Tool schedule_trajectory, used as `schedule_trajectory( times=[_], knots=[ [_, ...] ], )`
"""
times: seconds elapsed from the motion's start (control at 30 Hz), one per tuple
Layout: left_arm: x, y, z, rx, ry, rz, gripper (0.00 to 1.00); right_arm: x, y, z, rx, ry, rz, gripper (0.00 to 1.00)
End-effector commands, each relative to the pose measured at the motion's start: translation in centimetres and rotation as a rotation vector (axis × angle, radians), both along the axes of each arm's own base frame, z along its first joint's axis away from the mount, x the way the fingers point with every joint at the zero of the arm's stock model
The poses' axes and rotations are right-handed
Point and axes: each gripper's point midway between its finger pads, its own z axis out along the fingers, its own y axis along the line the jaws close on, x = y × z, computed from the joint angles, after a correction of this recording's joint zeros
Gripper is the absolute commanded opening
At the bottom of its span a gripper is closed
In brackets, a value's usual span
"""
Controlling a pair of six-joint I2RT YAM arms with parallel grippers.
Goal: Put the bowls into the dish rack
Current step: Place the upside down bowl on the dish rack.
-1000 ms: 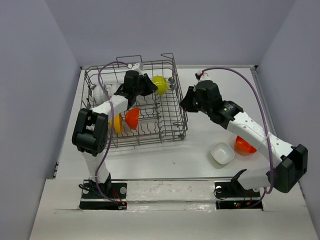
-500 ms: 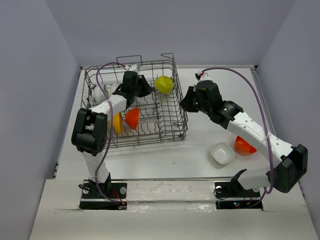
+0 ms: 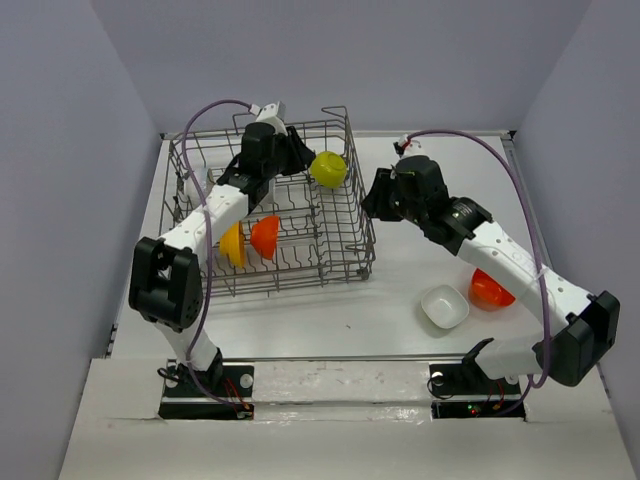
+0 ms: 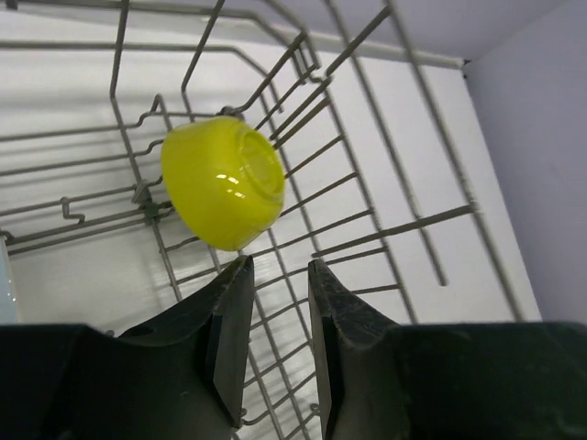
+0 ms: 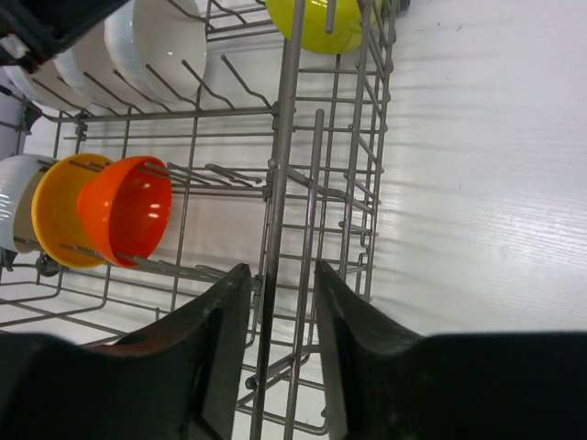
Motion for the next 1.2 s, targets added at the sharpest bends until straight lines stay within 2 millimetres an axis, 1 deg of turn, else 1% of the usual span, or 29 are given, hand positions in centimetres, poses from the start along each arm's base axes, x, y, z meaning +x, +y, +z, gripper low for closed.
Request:
schedule_trajectory(
  times=[0.0, 0.07, 0.1, 0.13, 0.17, 0.2, 0.23, 0.27, 0.3, 0.33, 0.37, 0.4, 0.43, 0.47, 0.5, 0.53, 0.57, 0.6, 0.63, 0.67, 0.7, 0.73, 0.77, 0.8, 0.83, 0.93, 1.0, 1.1, 1.17],
  knots=[
    [-1.4, -0.7, 8.5, -0.031, -0.174, -0.029, 0.4, 0.1, -1.2, 5.4, 0.037, -0.114, -0.032, 0.43],
    [-1.9, -1.0, 9.2, -0.027, -0.189, -0.033, 0.4, -0.1, -1.5, 6.7, 0.052, -0.139, -0.04, 0.5],
    [-2.3, -1.1, 9.9, -0.028, -0.2, -0.035, 0.4, -0.2, -1.7, 7.1, 0.057, -0.146, -0.044, 0.51],
    [-2.9, -1.5, 10.1, -0.026, -0.204, -0.047, 0.4, -0.3, -2.4, 7.6, 0.052, -0.154, -0.073, 0.51],
    [-3.2, -1.6, 10.4, -0.024, -0.212, -0.048, 0.41, -0.3, -2.9, 7.8, 0.046, -0.158, -0.095, 0.52],
    [-3.7, -1.5, 10.9, -0.022, -0.223, -0.044, 0.41, -0.6, -3.7, 8.5, 0.05, -0.172, -0.124, 0.53],
    [-4.2, -1.9, 11.1, -0.022, -0.227, -0.051, 0.41, -0.8, -4.7, 8.5, 0.036, -0.174, -0.163, 0.54],
    [-4.6, -2.1, 11.4, -0.024, -0.235, -0.057, 0.41, -0.7, -6.7, 7.8, -0.018, -0.171, -0.253, 0.55],
    [-5.2, -1.9, 11.9, -0.028, -0.25, -0.051, 0.41, -1.1, -8.1, 7.9, -0.026, -0.181, -0.306, 0.57],
    [-5.6, -2.0, 12.2, -0.03, -0.258, -0.056, 0.41, -1.3, -9.3, 7.4, -0.052, -0.182, -0.354, 0.59],
    [-6.2, -2.5, 12.5, -0.035, -0.267, -0.069, 0.41, -1.5, -11.0, 6.8, -0.1, -0.184, -0.423, 0.6],
    [-6.6, -2.6, 12.3, -0.034, -0.268, -0.076, 0.42, -1.7, -12.1, 5.4, -0.132, -0.162, -0.456, 0.6],
    [-7.2, -2.6, 13.2, -0.044, -0.289, -0.081, 0.42, -2.0, -13.3, 4.9, -0.137, -0.149, -0.494, 0.6],
    [-7.8, -2.8, 13.5, -0.047, -0.298, -0.092, 0.42, -2.4, -14.0, 3.8, -0.16, -0.12, -0.503, 0.6],
    [-8.5, -2.7, 14.0, -0.053, -0.311, -0.097, 0.42, -2.9, -14.1, 2.1, -0.171, -0.083, -0.504, 0.6],
    [-9.0, -2.7, 14.3, -0.056, -0.321, -0.101, 0.43, -3.3, -14.5, 1.3, -0.177, -0.06, -0.51, 0.6],
    [-9.5, -2.8, 13.9, -0.054, -0.317, -0.112, 0.43, -4.2, -14.7, 0.2, -0.184, -0.022, -0.496, 0.6],
    [-10.3, -2.6, 14.8, -0.063, -0.338, -0.117, 0.44, -4.7, -14.8, -0.7, -0.177, 0.007, -0.502, 0.6],
    [-10.7, -2.5, 15.1, -0.064, -0.346, -0.12, 0.44, -5.4, -14.9, -2.1, -0.195, 0.047, -0.491, 0.6],
    [-11.0, -2.5, 15.0, -0.06, -0.347, -0.124, 0.44, -6.6, -15.0, -3.3, -0.211, 0.102, -0.473, 0.6],
    [-11.7, -2.3, 15.7, -0.067, -0.365, -0.13, 0.45, -7.7, -14.9, -4.5, -0.205, 0.162, -0.464, 0.6],
    [-12.0, -2.3, 16.1, -0.073, -0.373, -0.135, 0.45, -7.8, -14.9, -4.4, -0.192, 0.159, -0.47, 0.6],
    [-12.3, -2.2, 16.4, -0.074, -0.38, -0.137, 0.45, -8.9, -14.8, -5.6, -0.198, 0.211, -0.45, 0.6],
    [-12.7, -2.0, 17.0, -0.082, -0.391, -0.137, 0.46, -9.4, -14.9, -5.8, -0.178, 0.228, -0.463, 0.59],
    [-13.0, -1.9, 17.6, -0.09, -0.404, -0.141, 0.46, -10.3, -15.0, -6.8, -0.176, 0.268, -0.467, 0.59],
    [-13.4, -1.8, 18.2, -0.097, -0.416, -0.145, 0.47, -11.6, -14.9, -8.3, -0.167, 0.33, -0.458, 0.6],
    [-13.6, -1.7, 18.5, -0.099, -0.421, -0.149, 0.47, -12.4, -15.0, -9.7, -0.181, 0.37, -0.448, 0.6],
    [-13.7, -1.8, 18.4, -0.096, -0.418, -0.154, 0.47, -13.3, -15.0, -11.4, -0.205, 0.427, -0.433, 0.6],
    [-13.7, -1.9, 18.3, -0.097, -0.414, -0.159, 0.47, -13.7, -14.3, -12.4, -0.198, 0.467, -0.406, 0.6]
  ],
)
